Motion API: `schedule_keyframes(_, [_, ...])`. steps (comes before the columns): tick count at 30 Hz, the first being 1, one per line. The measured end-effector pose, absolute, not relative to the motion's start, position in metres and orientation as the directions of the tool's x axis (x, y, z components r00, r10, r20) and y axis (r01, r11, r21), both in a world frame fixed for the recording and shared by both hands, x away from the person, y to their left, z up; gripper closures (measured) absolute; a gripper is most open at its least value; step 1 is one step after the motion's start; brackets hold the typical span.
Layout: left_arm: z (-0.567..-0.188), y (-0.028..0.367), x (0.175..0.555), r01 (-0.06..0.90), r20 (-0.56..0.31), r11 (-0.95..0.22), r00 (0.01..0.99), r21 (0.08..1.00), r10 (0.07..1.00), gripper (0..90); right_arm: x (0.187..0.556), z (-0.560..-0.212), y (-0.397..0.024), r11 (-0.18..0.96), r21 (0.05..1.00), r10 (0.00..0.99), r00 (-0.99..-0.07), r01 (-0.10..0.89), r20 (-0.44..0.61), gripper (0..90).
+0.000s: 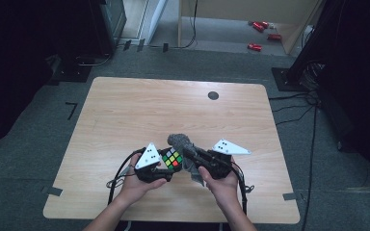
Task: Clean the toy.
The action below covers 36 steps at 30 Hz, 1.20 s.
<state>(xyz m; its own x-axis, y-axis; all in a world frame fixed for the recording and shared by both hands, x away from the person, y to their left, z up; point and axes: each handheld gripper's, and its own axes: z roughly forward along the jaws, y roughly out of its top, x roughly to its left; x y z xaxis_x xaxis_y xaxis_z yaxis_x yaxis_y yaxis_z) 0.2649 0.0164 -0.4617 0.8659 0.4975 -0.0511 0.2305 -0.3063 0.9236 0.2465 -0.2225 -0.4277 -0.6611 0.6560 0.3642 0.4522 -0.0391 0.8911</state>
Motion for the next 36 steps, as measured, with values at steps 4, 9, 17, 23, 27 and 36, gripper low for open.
schedule_keyframes(4, [-0.458, 0.022, 0.268, 0.238, -0.066, -0.283, 0.860, 0.929, 0.506, 35.2, 0.254, -0.438, -0.231, -0.053, 0.872, 0.674, -0.628, 0.486, 0.390, 79.5])
schedule_keyframes(9, [-0.460, 0.020, 0.268, 0.232, -0.060, -0.291, 0.864, 0.928, 0.499, 35.2, 0.247, -0.433, -0.228, -0.073, 0.883, 0.649, -0.650, 0.463, 0.395, 79.5])
schedule_keyframes(17, [-0.455, 0.023, 0.268, 0.220, -0.057, -0.282, 0.871, 0.934, 0.488, 35.2, 0.250, -0.437, -0.229, -0.051, 0.897, 0.691, -0.633, 0.440, 0.350, 79.6])
schedule_keyframes(23, [-0.457, 0.020, 0.266, 0.204, -0.045, -0.296, 0.883, 0.933, 0.468, 35.2, 0.241, -0.425, -0.221, -0.039, 0.914, 0.676, -0.663, 0.404, 0.322, 79.4])
schedule_keyframes(27, [-0.454, 0.021, 0.264, 0.184, -0.022, -0.296, 0.878, 0.937, 0.477, 35.2, 0.240, -0.422, -0.221, -0.047, 0.918, 0.666, -0.673, 0.393, 0.322, 79.5])
schedule_keyframes(36, [-0.442, 0.054, 0.281, 0.266, -0.187, -0.084, 0.836, 0.960, 0.516, 35.2, 0.256, -0.446, -0.240, -0.082, 0.886, 0.654, -0.646, 0.457, 0.394, 79.2])
